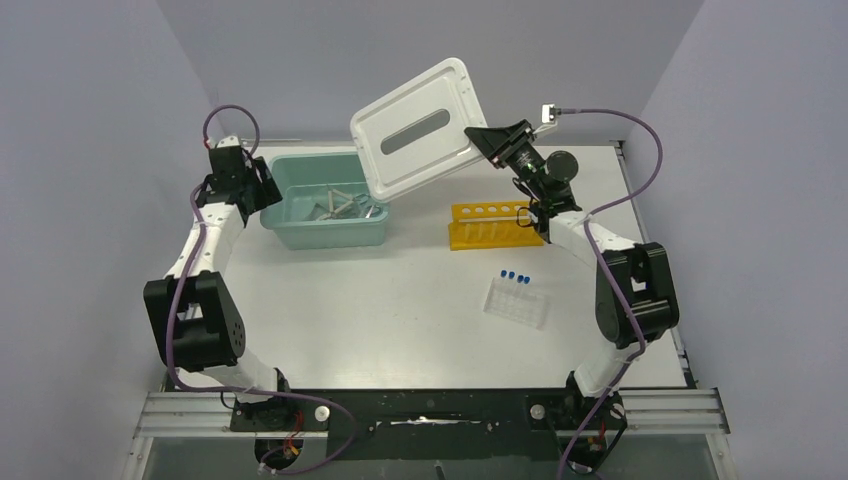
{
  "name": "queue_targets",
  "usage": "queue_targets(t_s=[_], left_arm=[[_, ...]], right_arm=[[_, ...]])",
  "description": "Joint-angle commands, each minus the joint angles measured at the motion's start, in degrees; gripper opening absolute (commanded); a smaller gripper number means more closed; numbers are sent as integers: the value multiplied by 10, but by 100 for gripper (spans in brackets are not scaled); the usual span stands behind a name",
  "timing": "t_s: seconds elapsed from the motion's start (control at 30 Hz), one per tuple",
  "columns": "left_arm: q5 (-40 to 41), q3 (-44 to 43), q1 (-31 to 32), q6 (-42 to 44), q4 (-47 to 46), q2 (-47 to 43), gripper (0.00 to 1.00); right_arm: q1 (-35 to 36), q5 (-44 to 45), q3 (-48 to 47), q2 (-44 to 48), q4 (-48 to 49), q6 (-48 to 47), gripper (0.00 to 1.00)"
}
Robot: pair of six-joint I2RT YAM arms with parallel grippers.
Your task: Organize the chemistry lab equipment
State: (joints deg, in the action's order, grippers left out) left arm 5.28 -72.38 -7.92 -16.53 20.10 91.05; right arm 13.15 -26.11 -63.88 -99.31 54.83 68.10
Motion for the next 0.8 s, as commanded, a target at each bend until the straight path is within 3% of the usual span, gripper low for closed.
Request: queue_targets(t_s=[0.0, 0.33, 0.77], left_arm=[[59, -33, -2, 33, 12, 4, 66], [48, -29, 17, 41, 17, 21, 33], [-11, -28, 51, 23, 35, 22, 17]], right_arm=[[-17, -13, -9, 61, 77, 15, 0], [-26, -17, 2, 67, 95, 40, 0], [-34, -17, 22, 72, 106, 55, 0]])
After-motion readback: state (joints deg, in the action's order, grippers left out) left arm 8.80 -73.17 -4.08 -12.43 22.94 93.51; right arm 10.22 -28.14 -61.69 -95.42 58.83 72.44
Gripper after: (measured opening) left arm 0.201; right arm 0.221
